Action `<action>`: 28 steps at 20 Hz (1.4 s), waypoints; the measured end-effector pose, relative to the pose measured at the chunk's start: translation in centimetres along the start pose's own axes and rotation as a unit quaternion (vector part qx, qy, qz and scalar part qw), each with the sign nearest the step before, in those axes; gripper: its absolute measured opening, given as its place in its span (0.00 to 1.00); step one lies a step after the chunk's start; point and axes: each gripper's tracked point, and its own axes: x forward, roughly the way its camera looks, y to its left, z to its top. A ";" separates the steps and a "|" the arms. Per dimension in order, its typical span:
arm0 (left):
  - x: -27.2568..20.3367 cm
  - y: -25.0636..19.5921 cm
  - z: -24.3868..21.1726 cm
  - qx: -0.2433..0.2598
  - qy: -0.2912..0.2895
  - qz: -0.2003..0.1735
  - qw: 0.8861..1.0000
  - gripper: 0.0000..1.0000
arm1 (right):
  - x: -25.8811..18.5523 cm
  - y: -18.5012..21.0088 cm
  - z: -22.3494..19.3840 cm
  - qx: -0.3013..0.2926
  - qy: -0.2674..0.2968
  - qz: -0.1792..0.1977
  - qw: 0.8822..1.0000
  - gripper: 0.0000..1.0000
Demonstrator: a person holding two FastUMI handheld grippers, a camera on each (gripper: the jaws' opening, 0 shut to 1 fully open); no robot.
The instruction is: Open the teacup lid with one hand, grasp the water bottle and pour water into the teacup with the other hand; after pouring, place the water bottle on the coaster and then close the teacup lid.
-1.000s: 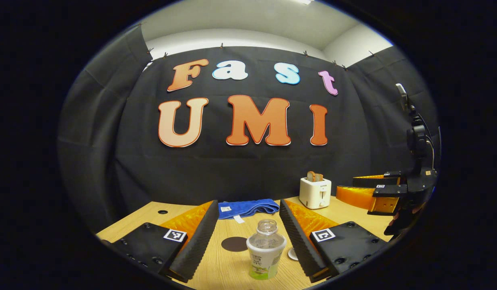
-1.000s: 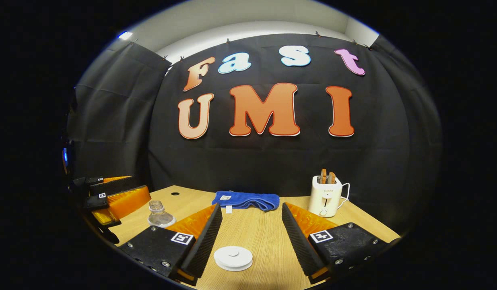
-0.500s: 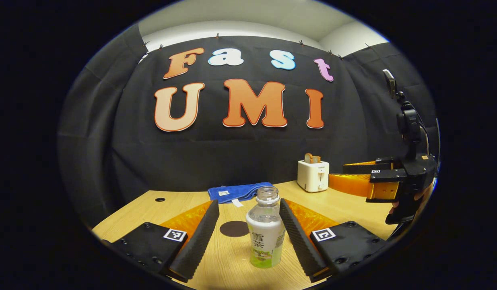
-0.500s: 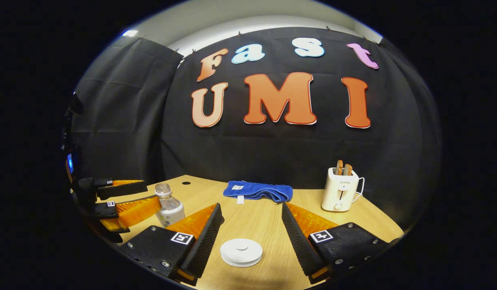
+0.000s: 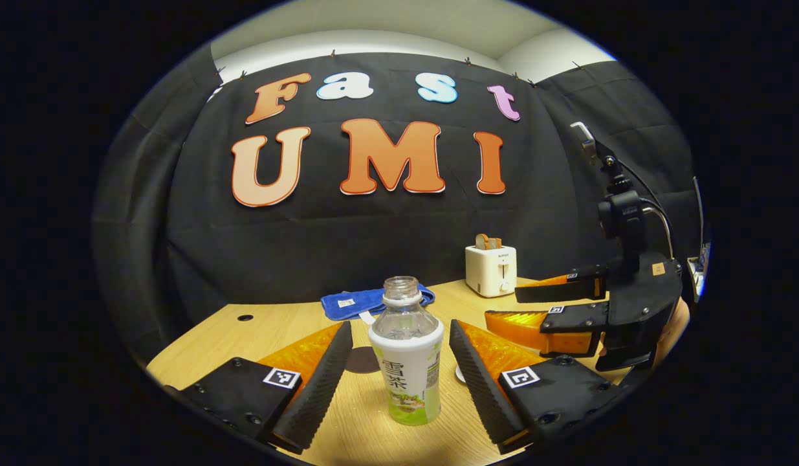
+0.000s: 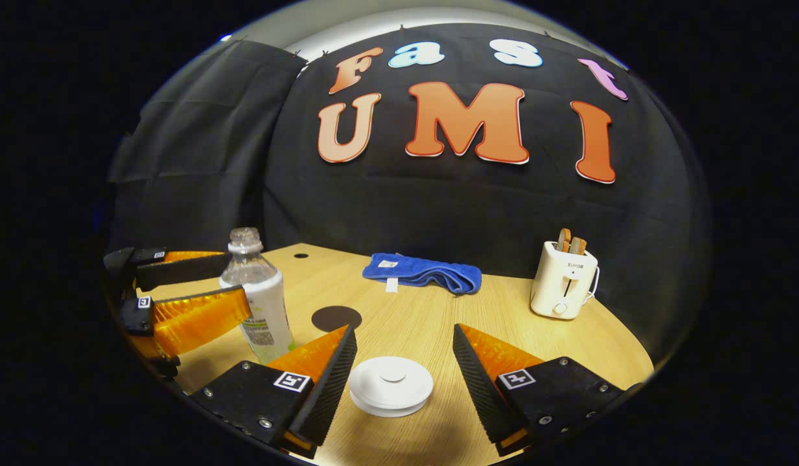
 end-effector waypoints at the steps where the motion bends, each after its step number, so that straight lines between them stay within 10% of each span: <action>1: 0.0 0.0 -0.3 -0.003 0.003 -0.002 1.000 0.97 | 0.2 0.1 -0.4 -0.004 0.007 -0.001 1.000 0.90; 22: 0.7 -1.3 -3.4 0.000 0.042 -0.014 0.999 0.97 | 2.1 0.8 -4.2 -0.019 0.068 0.003 0.998 0.26; 28: 1.2 -1.5 -4.5 -0.006 0.058 -0.017 0.998 0.97 | 1.8 0.4 -3.3 0.015 0.053 -0.004 0.998 0.21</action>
